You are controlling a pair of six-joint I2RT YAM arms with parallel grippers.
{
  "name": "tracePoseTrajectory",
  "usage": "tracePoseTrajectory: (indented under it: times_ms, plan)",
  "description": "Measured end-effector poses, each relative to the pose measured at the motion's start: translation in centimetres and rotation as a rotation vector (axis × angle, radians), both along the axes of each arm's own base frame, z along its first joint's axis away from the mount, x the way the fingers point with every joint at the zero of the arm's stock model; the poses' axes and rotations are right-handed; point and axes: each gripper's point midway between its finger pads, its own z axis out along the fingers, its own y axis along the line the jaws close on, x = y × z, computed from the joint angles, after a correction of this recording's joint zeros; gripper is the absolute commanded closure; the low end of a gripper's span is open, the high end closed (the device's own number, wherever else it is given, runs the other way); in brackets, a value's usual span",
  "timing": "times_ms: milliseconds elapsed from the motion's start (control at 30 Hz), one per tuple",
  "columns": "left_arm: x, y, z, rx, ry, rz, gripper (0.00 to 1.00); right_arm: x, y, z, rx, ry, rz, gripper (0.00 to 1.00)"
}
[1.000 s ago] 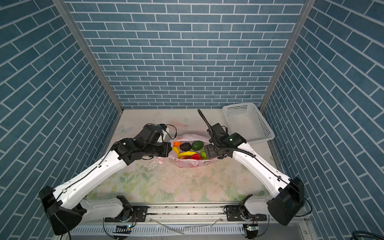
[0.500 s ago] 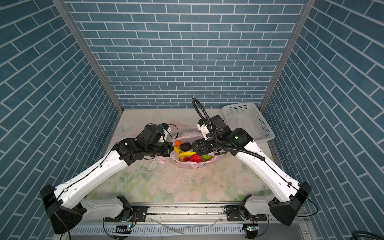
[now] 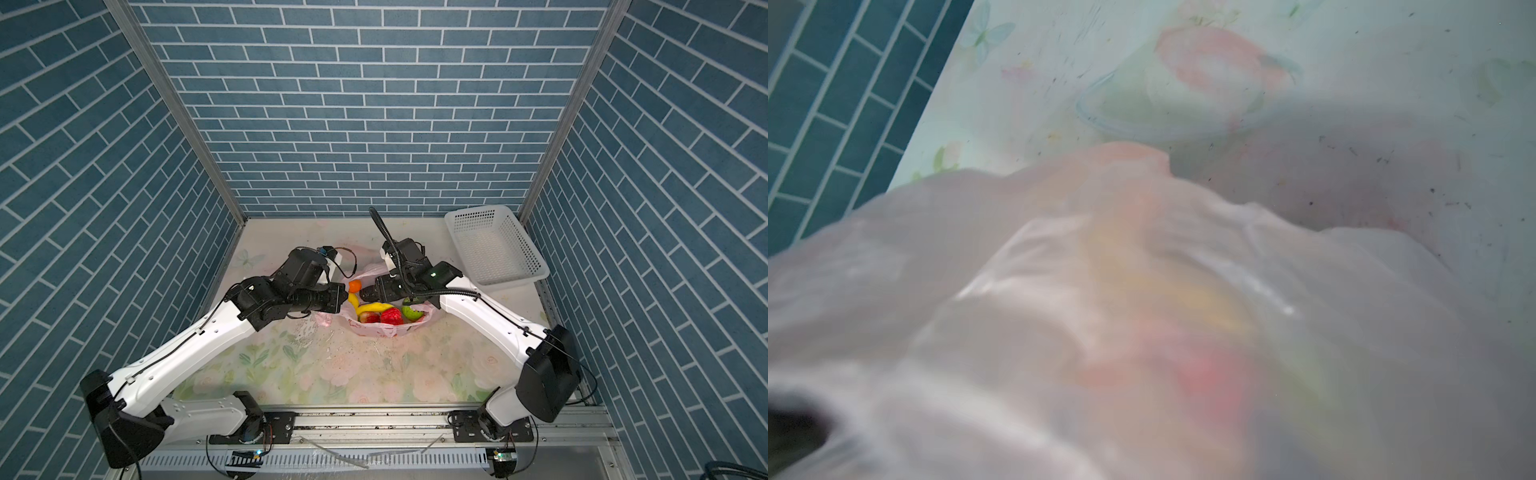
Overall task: Untie the knot of the plastic bag and take out the fruit
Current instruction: Open the plastic bag at the center of the table.
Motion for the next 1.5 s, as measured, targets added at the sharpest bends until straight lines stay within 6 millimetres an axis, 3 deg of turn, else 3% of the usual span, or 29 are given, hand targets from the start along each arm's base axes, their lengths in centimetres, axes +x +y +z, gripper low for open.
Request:
tracePoseTrajectory:
  times_ms: [100, 233, 333, 400, 533, 833, 933, 1133, 1233, 1367, 1500]
  plan:
    - [0.1, 0.0, -0.2, 0.004, -0.003, 0.003, 1.00, 3.9, -1.1, -0.6, -0.021, -0.079, -0.084, 0.04]
    - [0.0, 0.2, -1.3, 0.023, 0.003, 0.008, 1.00, 9.0, -4.0, -0.9, -0.042, -0.161, -0.210, 0.02]
    - [0.2, 0.1, -1.5, 0.025, -0.003, 0.012, 1.00, 10.6, -5.3, -1.6, -0.070, -0.166, -0.231, 0.02]
    - [0.3, -0.1, -1.4, 0.022, -0.008, 0.014, 1.00, 10.6, -5.0, -1.8, -0.070, -0.151, -0.204, 0.01]
    - [0.5, -0.2, -1.3, 0.017, -0.011, 0.028, 1.00, 8.3, -3.9, -2.0, -0.050, -0.088, -0.125, 0.01]
    - [0.2, -1.3, -1.0, -0.006, -0.024, 0.038, 1.00, -0.2, -3.9, 1.3, 0.007, -0.064, 0.012, 0.02]
    - [0.3, -1.5, -0.8, -0.017, -0.030, 0.047, 1.00, -1.2, -4.9, -0.2, -0.026, -0.040, 0.007, 0.02]
    - [0.4, -1.5, -0.8, -0.019, -0.033, 0.057, 1.00, -2.9, -8.2, -5.9, -0.171, 0.052, -0.054, 0.01]
    - [0.3, -1.5, -0.8, -0.020, -0.029, 0.053, 1.00, -4.1, -10.1, -7.9, -0.222, 0.094, -0.106, 0.02]
    - [0.1, -1.7, -0.9, -0.027, -0.018, 0.041, 1.00, -5.6, -12.0, -9.4, -0.253, 0.137, -0.168, 0.02]
    - [-0.8, -2.3, -1.4, -0.030, 0.011, 0.016, 1.00, -6.8, -12.6, -9.9, -0.253, 0.148, -0.177, 0.01]
